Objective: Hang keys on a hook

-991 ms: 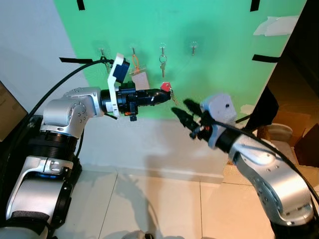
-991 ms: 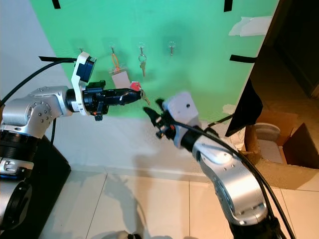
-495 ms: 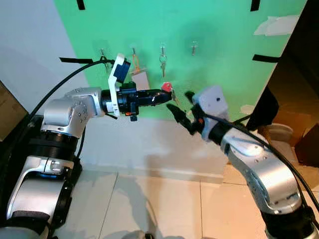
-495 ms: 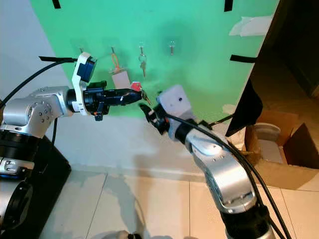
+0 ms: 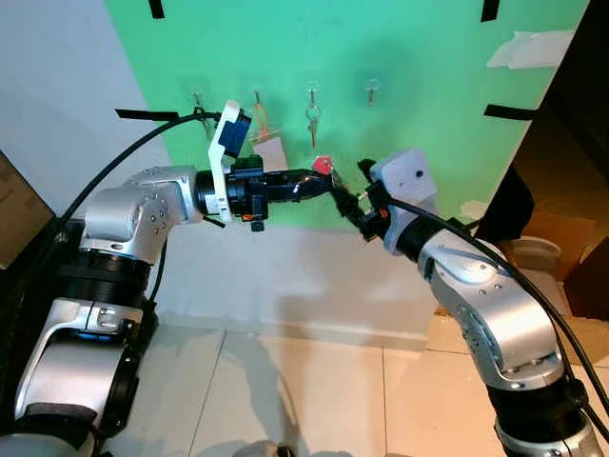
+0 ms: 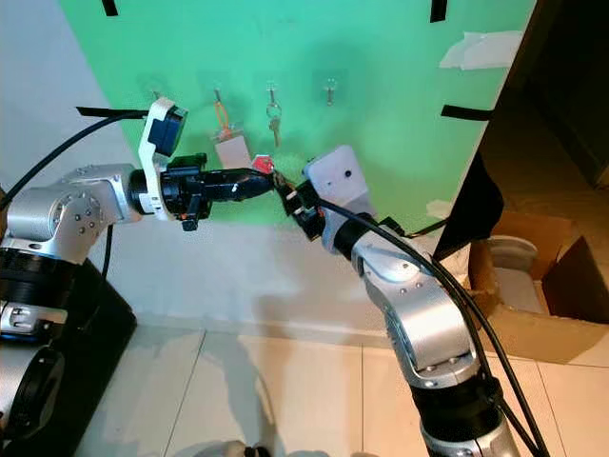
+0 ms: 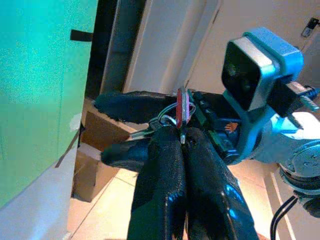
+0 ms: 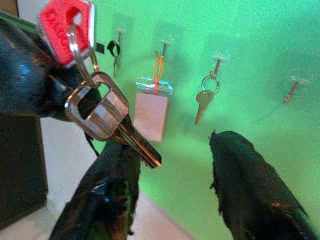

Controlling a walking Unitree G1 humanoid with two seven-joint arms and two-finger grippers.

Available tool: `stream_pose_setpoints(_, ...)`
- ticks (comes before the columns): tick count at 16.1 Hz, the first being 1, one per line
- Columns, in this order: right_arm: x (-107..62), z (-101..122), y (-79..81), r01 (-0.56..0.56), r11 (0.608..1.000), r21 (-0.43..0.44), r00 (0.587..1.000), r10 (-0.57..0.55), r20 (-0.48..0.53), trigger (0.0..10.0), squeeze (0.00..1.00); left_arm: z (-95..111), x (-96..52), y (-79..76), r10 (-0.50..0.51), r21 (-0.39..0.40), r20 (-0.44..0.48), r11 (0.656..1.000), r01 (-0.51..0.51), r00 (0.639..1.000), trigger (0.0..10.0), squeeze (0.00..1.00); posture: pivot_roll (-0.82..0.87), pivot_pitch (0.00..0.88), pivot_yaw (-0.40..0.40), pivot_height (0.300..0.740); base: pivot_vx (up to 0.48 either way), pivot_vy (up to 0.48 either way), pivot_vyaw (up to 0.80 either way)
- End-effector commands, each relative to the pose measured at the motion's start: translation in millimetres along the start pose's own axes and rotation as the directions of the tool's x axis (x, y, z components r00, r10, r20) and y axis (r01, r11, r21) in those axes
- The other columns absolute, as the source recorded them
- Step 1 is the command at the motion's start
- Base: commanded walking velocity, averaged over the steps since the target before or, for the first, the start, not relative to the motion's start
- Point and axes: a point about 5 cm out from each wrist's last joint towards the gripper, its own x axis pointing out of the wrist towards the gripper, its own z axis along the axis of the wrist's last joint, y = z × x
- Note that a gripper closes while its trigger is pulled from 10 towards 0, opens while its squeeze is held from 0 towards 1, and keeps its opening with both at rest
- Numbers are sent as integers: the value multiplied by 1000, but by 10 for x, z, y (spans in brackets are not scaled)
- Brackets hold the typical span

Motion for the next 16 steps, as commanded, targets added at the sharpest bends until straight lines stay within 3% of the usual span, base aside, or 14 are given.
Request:
stream_pose_setpoints(1,22,58,-20,1,1000,2,1000,-2,27,510,0,56,-14,-27,2,26,9,1000,-2,1000,10000,0,-140,0,104,740,0,0,0)
stream_pose_setpoints(2,27,61,-26,1,1000,5,1000,-1,30,0,0,53,-12,-29,3,26,10,1000,-3,1000,10000,0,-139,0,103,740,0,0,0)
stream_pose_setpoints(16,24,86,-12,-29,999,18,998,28,49,0,0,36,-11,-17,15,20,16,1000,-15,1000,10000,0,-150,0,99,740,0,0,0)
